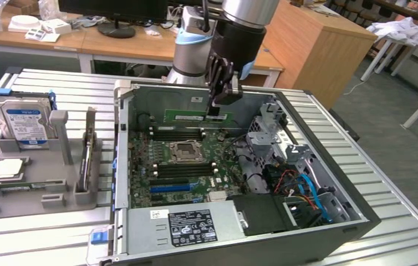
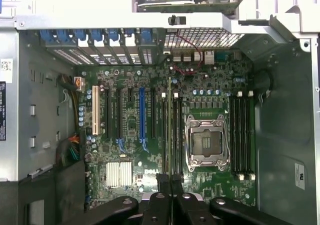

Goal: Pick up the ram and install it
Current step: 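Pick up the ram and move it above insertion slot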

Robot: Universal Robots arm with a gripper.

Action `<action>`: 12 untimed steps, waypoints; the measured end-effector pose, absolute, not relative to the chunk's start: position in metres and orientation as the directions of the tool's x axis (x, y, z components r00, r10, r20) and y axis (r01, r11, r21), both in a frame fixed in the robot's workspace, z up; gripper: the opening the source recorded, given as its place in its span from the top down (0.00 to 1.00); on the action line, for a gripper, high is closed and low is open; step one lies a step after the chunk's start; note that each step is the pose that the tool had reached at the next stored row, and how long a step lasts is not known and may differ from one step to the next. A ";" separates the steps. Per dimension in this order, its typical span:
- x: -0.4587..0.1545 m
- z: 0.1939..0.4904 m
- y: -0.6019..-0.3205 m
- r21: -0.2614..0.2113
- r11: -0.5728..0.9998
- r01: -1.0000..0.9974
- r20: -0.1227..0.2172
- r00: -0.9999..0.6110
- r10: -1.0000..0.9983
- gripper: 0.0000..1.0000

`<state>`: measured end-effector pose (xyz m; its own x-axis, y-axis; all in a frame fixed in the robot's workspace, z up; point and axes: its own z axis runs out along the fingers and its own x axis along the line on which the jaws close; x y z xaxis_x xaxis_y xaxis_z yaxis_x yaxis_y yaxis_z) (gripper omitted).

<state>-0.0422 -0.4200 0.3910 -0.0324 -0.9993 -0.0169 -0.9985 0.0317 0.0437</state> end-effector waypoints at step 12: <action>-0.038 0.391 -0.420 0.044 0.032 -0.999 -0.017 -0.032 -0.999 0.88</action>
<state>-0.0378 -0.4200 0.3909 -0.0324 -0.9993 -0.0170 -0.9985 0.0316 0.0438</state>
